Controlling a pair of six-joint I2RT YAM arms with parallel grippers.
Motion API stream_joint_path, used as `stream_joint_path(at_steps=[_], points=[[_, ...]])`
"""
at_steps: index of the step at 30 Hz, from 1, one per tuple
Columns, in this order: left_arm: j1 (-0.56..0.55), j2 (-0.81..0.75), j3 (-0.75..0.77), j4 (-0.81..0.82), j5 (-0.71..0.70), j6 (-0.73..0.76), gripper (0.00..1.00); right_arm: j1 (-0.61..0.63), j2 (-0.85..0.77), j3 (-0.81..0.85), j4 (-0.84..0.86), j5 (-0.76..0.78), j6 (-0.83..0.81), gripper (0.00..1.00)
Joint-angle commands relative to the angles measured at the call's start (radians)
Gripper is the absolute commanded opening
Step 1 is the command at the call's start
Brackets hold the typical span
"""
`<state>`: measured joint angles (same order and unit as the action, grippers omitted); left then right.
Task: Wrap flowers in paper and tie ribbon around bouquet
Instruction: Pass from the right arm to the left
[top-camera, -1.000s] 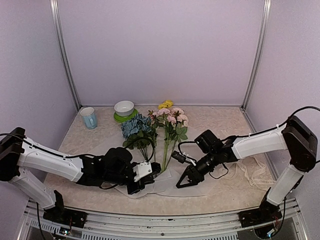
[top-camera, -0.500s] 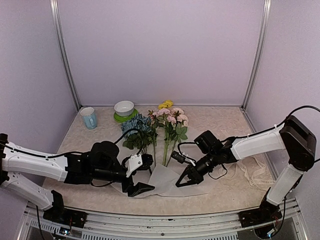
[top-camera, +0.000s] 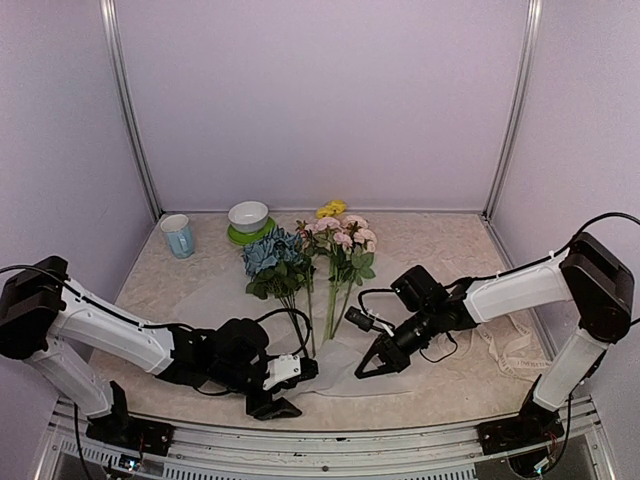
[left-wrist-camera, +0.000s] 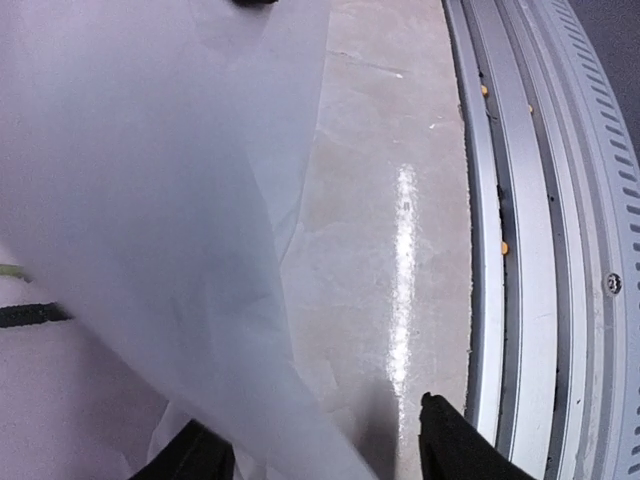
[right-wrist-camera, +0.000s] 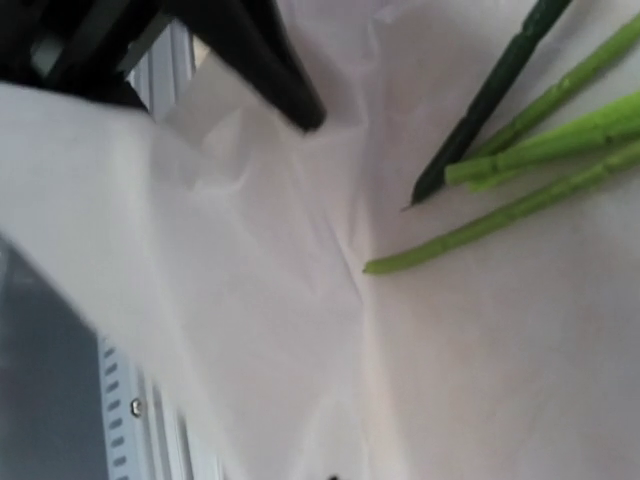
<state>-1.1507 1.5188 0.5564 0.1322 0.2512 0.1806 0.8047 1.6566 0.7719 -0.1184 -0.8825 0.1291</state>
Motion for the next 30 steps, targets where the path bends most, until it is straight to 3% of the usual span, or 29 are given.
stream_joint_path(at_steps=[1, 5, 10, 13, 17, 21, 24, 30], points=[[0.005, 0.009, 0.034, -0.005, 0.083, 0.042, 0.56, 0.002, -0.038, -0.010, -0.006, 0.027, 0.006, 0.00], [0.020, 0.021, 0.048, -0.049, 0.115, 0.038, 0.44, -0.004, -0.044, -0.004, -0.045, 0.068, 0.001, 0.00], [0.030, 0.044, 0.070, -0.071, 0.150, 0.012, 0.39, -0.015, -0.043, -0.011, -0.042, 0.071, 0.010, 0.00], [0.047, 0.029, 0.086, -0.087, 0.139, -0.015, 0.28, -0.016, -0.048, -0.002, -0.066, 0.088, -0.003, 0.00], [0.066, 0.001, 0.126, -0.161, 0.193, -0.030, 0.33, -0.019, -0.051, 0.010, -0.068, 0.097, 0.002, 0.00], [0.068, -0.010, 0.173, -0.206, 0.104, -0.078, 0.44, -0.019, -0.034, 0.024, -0.062, 0.091, 0.003, 0.00], [0.086, -0.044, 0.155, -0.159, 0.089, -0.105, 0.46, -0.019, -0.019, 0.039, -0.061, 0.093, 0.002, 0.00], [0.094, -0.014, 0.155, -0.152, 0.092, -0.127, 0.24, -0.018, 0.011, 0.087, -0.073, 0.079, -0.016, 0.00]])
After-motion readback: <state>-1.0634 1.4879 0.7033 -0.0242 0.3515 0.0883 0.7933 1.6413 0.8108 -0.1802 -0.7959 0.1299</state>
